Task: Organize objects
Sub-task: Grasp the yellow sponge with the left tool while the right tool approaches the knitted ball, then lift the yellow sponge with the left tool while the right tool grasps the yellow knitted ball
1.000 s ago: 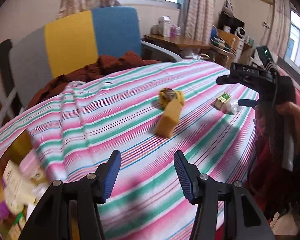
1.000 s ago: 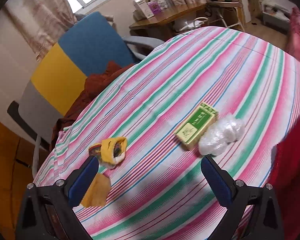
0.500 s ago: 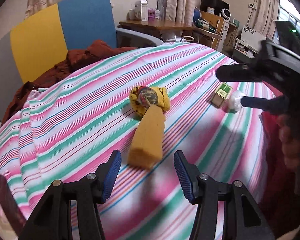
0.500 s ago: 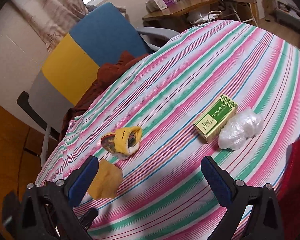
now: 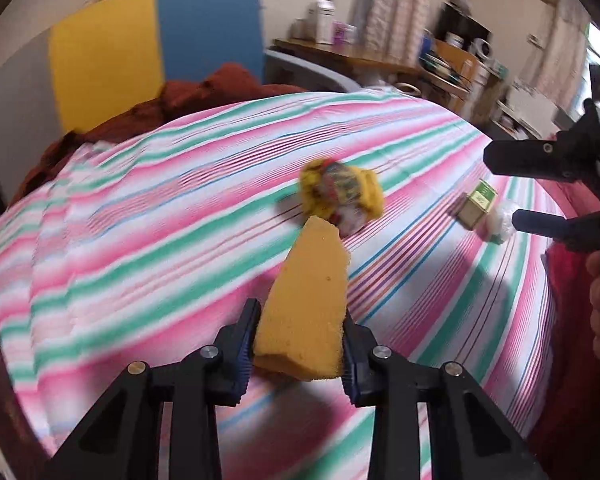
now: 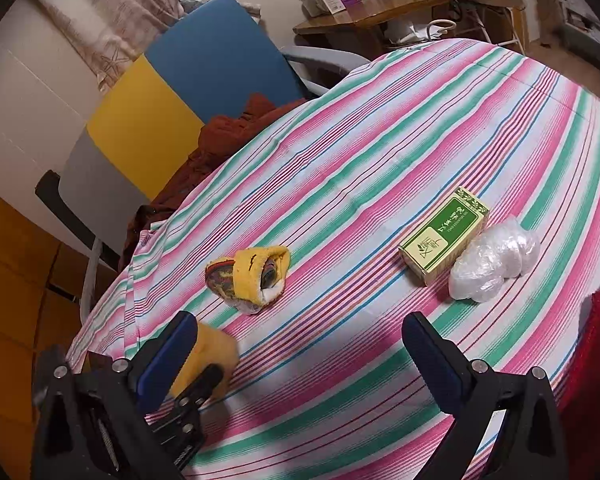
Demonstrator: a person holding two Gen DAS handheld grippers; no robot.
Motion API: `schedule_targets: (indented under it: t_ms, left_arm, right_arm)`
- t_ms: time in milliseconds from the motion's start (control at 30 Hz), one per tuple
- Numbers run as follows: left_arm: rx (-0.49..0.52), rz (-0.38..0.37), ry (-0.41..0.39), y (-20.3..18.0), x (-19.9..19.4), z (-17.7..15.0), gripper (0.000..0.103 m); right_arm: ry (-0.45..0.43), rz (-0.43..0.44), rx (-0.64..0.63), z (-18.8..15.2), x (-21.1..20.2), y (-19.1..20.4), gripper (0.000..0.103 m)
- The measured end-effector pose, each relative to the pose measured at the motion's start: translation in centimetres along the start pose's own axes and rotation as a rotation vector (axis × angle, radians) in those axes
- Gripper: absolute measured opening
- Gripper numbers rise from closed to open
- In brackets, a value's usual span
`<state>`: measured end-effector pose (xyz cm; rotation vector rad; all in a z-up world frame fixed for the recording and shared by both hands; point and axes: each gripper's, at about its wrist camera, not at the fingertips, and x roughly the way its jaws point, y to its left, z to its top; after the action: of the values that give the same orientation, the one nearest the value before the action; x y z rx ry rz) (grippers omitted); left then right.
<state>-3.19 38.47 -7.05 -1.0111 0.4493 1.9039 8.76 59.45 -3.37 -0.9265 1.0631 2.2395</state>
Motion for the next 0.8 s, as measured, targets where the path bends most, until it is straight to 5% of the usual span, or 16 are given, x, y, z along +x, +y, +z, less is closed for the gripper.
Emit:
schedule_targets:
  t_ms: [167,467,800]
  left_arm:
    - [-0.080,0.015,-0.018,1.5,-1.4,-2.7,0.034]
    - [-0.085,0.002,-0.019,1.8,-0.8,-2.7,0.034]
    - [-0.095,0.010,-0.018,1.9,-0.2,-3.4,0.034]
  right_arm:
    - [0.023,0.005,-0.034,-0.3,0.4,0.6,0.103]
    - [0.101,-0.010,-0.200,-0.8,2.2,4.6,0.103]
    - [0.134,-0.053,-0.314,1.7,9.7,8.0,0.103]
